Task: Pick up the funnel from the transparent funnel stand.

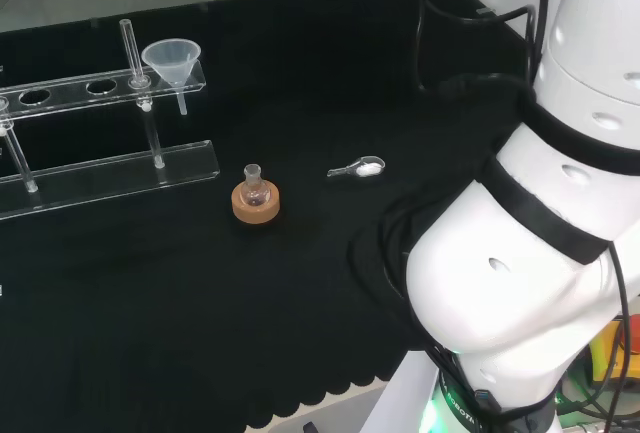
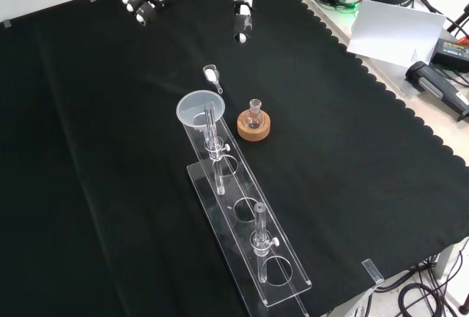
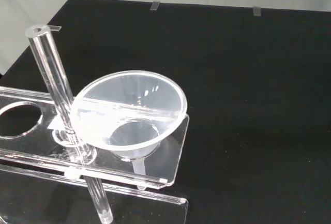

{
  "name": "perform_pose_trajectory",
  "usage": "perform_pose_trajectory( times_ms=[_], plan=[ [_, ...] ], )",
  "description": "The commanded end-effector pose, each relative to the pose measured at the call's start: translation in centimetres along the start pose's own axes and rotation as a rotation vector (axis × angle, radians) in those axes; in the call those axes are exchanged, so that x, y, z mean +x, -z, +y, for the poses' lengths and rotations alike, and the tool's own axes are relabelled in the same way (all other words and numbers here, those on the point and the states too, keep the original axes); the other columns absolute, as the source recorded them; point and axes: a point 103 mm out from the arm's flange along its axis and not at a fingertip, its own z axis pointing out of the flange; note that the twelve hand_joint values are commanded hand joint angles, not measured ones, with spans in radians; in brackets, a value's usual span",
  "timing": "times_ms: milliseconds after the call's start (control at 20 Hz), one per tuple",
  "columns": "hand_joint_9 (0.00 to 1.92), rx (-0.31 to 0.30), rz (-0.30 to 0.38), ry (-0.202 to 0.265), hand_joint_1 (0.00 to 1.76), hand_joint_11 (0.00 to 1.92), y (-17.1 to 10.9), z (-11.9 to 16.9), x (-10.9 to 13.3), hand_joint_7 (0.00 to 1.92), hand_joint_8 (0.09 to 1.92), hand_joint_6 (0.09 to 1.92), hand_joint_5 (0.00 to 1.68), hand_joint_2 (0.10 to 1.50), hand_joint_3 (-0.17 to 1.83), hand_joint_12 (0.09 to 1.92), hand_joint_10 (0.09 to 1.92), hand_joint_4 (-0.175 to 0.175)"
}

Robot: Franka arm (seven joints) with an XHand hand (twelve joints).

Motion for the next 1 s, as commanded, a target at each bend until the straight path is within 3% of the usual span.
perform_pose_trajectory(
  times_ms=[50, 1000],
  plan=[
    [0.0, 0.045, 0.003, 0.029, 0.29, 0.0, -2.1, 1.5, 0.0, 0.0, 0.09, 0.09, 0.0, 0.64, 0.02, 0.42, 0.09, 0.032],
    [0.0, 0.148, 0.016, 0.03, 0.3, 0.0, -6.5, 2.4, 1.5, 0.0, 0.09, 0.09, 0.0, 0.64, 0.02, 0.44, 0.09, 0.028]
  ],
)
